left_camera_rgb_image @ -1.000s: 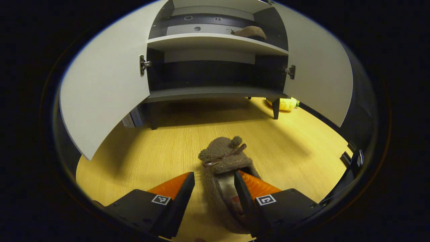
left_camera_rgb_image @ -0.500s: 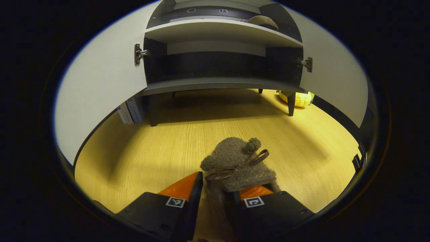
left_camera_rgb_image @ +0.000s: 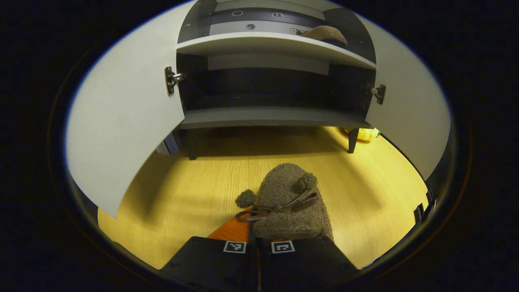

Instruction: Grab one shoe with the right hand and put it into the shoe cabinet, grab the other shoe with the left hand and put it into the shoe cabinet; then close the right door with the right hand and the left door with the left hand.

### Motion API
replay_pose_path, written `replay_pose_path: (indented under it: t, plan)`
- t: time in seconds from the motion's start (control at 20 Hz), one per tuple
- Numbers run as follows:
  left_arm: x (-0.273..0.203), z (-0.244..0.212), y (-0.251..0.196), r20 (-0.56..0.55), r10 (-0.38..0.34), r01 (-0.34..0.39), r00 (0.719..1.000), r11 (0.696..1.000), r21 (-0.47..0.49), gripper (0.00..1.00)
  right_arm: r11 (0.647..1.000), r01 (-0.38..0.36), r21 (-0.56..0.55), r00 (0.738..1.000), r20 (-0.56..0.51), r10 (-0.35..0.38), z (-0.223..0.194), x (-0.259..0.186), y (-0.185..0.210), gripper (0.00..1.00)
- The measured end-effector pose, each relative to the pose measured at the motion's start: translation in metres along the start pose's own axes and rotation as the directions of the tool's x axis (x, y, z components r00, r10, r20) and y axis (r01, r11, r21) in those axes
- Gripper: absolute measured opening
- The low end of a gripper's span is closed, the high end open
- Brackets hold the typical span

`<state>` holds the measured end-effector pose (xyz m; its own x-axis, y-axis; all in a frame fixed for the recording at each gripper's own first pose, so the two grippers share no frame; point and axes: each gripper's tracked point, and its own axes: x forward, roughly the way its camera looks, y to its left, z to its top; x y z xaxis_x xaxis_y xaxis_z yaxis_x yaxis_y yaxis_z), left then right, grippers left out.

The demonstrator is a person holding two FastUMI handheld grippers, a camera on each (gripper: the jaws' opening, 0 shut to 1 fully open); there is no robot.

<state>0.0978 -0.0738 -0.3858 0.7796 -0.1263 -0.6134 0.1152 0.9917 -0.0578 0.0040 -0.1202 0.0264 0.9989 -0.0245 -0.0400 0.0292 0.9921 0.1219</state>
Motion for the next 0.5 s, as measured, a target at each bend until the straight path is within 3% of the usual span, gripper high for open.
replay_pose_path:
  t: [0.25, 0.5]
  plan:
    - [-0.06, 0.074, -0.006, 0.054, 0.022, -0.023, 0.998, 1.0, 0.019, 0.08, 1.0, -0.008, 0.011, 1.0, -0.027, 0.008, -0.007, -0.002, -0.009, 0.98]
    - [-0.107, 0.174, -0.018, 0.131, -0.002, 0.009, 0.991, 0.998, -0.056, 0.08, 0.999, -0.024, 0.029, 0.999, -0.03, 0.025, -0.007, -0.007, -0.014, 0.98]
